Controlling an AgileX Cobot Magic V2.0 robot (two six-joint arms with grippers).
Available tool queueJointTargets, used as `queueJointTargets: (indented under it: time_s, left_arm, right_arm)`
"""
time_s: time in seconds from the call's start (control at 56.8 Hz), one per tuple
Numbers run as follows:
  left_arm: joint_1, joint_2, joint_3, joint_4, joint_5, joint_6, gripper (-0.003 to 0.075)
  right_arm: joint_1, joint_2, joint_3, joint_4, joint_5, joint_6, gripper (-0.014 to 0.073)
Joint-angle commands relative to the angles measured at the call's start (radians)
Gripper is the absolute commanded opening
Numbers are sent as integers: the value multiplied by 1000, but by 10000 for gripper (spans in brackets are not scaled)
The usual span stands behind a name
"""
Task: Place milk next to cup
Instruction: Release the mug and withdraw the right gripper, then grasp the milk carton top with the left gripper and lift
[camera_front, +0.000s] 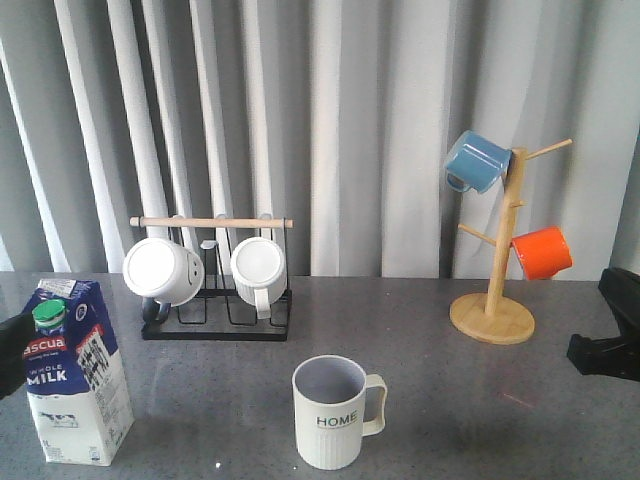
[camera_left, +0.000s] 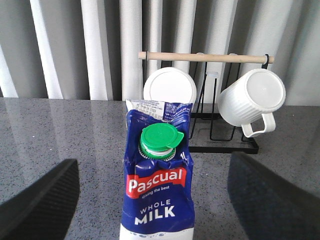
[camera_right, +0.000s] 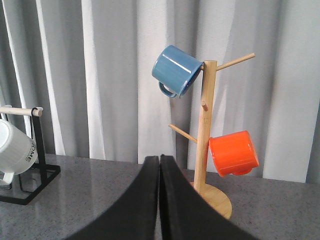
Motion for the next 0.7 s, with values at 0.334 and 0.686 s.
queueJointTargets:
  time_s: [0.334,0.686]
  left_arm:
    - [-6,-12,-36,-4,-73,-1,575]
    - [-1,64,-114,-4,-224,-71,733]
  right_arm:
    - [-4,-18,-30,-3,-67,-3,-8]
    - [-4,-18,-30,-3,-66,-3,-8]
